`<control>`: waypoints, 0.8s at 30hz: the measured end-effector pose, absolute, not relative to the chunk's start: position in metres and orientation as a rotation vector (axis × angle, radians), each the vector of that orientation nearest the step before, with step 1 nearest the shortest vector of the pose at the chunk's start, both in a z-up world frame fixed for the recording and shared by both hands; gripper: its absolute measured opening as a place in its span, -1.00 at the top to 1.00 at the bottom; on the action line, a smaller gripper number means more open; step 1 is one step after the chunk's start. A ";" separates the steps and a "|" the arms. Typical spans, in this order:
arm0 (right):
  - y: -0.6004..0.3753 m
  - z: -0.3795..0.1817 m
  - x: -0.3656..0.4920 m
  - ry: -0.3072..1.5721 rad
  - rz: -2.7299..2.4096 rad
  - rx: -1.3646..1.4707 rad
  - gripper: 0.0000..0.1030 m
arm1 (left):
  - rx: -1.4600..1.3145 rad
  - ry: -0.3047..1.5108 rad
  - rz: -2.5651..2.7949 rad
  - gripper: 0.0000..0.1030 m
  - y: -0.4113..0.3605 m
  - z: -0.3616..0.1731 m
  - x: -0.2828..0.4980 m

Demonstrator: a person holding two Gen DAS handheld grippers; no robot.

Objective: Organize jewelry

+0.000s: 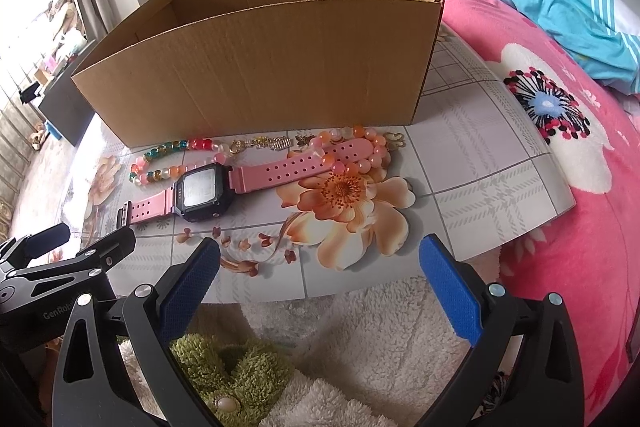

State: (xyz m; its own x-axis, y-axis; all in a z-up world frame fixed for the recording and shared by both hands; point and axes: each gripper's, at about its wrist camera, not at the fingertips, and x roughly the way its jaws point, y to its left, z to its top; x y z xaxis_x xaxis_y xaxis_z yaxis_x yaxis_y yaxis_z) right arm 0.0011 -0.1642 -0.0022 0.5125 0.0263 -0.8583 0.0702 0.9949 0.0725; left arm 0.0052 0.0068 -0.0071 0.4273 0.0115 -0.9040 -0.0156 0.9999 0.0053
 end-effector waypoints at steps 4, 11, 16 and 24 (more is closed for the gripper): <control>-0.164 -0.003 0.003 1.033 -0.025 0.107 -0.89 | -0.003 1.130 0.021 -0.83 0.007 -0.007 0.006; -0.165 -0.004 0.008 1.036 -0.021 0.107 -0.89 | -0.004 1.136 0.030 -0.83 0.010 -0.009 0.009; -0.165 -0.004 0.011 1.036 -0.019 0.112 -0.89 | -0.005 1.138 0.033 -0.83 0.013 -0.010 0.014; -0.163 -0.003 0.016 1.026 -0.044 0.097 -0.89 | 0.044 1.106 0.042 -0.83 0.021 -0.011 0.017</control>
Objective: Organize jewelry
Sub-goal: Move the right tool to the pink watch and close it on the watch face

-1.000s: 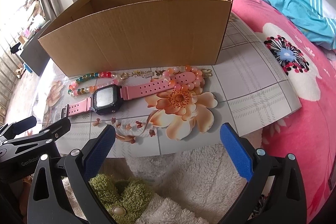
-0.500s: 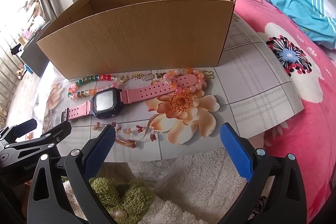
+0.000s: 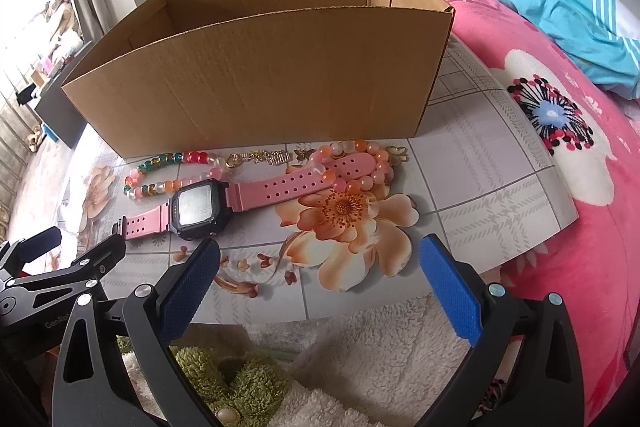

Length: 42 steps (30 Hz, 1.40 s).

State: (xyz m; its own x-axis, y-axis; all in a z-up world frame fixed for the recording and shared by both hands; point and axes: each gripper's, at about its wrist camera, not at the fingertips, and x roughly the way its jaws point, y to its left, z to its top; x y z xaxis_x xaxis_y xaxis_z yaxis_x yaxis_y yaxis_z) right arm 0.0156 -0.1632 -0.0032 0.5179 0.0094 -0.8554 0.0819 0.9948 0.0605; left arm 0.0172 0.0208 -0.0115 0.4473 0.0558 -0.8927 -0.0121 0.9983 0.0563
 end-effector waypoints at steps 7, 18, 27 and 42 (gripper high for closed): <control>-0.165 -0.003 0.017 0.979 -0.079 0.114 -0.89 | 0.070 1.059 0.021 -0.83 0.037 -0.010 0.022; -0.156 0.003 0.002 0.815 0.021 0.012 -0.89 | -0.010 0.943 -0.182 -0.83 0.069 0.001 0.040; -0.138 0.006 0.008 0.788 0.267 -0.055 -0.89 | -0.053 0.906 -0.358 -0.83 0.070 0.006 0.026; -0.105 -0.013 0.047 0.961 0.705 -0.316 -0.37 | 0.222 0.807 -0.382 -0.49 0.035 -0.013 -0.010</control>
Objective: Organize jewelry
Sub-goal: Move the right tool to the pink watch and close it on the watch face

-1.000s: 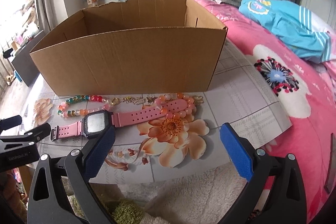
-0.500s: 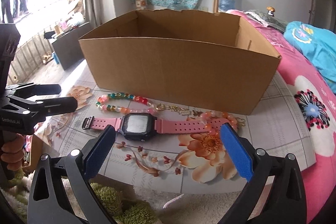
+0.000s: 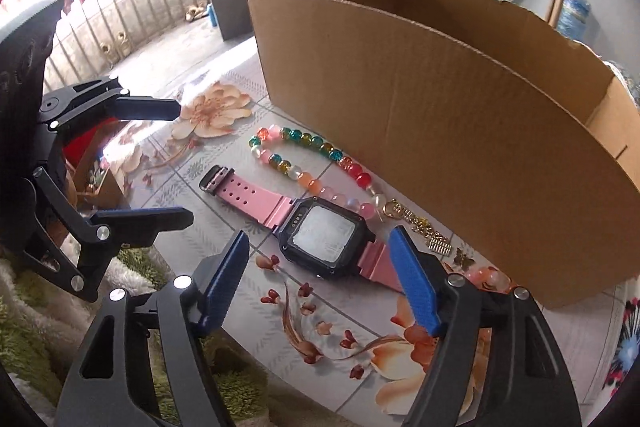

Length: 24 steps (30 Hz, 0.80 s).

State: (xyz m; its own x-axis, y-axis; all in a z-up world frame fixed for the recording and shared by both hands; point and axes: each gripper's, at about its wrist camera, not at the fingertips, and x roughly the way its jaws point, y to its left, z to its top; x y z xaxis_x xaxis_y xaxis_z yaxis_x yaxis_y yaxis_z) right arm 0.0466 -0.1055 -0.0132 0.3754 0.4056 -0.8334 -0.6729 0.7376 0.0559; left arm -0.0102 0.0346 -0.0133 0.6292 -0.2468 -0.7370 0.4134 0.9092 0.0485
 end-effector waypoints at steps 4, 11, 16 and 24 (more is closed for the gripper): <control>-0.099 -0.024 0.052 1.005 0.760 -0.395 -0.35 | 0.293 0.807 -0.442 -0.09 0.023 -0.019 -0.014; -0.097 -0.027 0.056 1.017 0.793 -0.483 -0.09 | 0.395 0.786 -0.487 -0.01 0.007 -0.024 -0.015; -0.099 -0.029 0.054 1.034 0.822 -0.479 -0.06 | 0.431 0.790 -0.502 0.00 -0.004 -0.029 -0.011; -0.111 -0.026 0.083 1.155 0.938 -0.336 -0.06 | 0.461 0.824 -0.513 0.00 -0.013 -0.029 -0.009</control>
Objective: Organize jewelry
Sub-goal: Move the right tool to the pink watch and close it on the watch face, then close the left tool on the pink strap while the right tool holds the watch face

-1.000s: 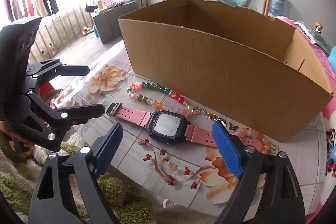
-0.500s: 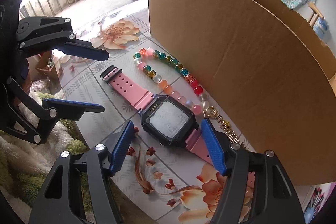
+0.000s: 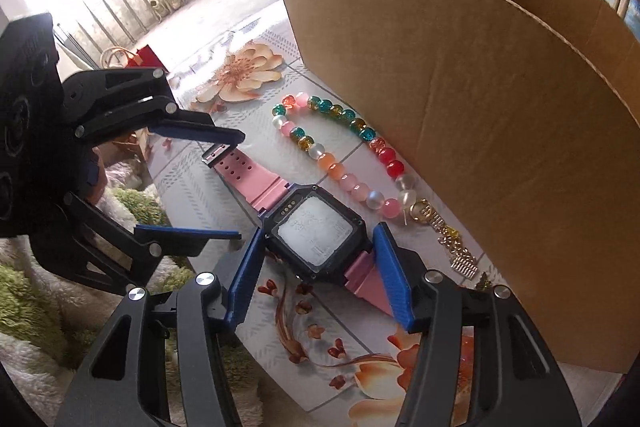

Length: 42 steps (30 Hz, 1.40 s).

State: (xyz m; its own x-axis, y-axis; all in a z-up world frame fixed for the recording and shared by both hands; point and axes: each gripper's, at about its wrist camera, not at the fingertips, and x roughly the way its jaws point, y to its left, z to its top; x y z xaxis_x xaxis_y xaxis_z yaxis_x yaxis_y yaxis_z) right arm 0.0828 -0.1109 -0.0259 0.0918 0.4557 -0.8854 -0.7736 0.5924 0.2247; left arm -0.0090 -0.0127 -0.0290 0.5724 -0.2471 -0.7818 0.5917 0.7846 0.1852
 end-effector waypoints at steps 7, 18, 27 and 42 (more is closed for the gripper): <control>-0.110 -0.029 0.097 1.238 1.027 -0.240 -0.06 | 0.502 0.812 -0.488 0.15 -0.014 -0.032 -0.014; -0.114 -0.025 0.092 1.205 0.978 -0.200 -0.07 | 0.446 0.852 -0.450 0.84 -0.004 -0.032 0.004; -0.134 0.001 0.052 1.001 0.723 -0.282 -0.09 | 0.452 0.860 -0.471 0.88 0.004 -0.033 0.012; -0.103 -0.026 0.022 0.823 0.400 -0.677 0.69 | 0.494 0.857 -0.510 0.89 0.002 -0.032 0.015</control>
State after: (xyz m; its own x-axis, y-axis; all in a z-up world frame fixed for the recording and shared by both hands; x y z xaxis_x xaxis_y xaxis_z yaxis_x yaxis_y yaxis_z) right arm 0.0221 -0.1032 -0.0264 0.6244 0.0689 -0.7780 -0.5686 0.7231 -0.3923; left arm 0.0155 0.0017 -0.0321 0.5518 -0.2202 -0.8044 0.6018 0.7728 0.2013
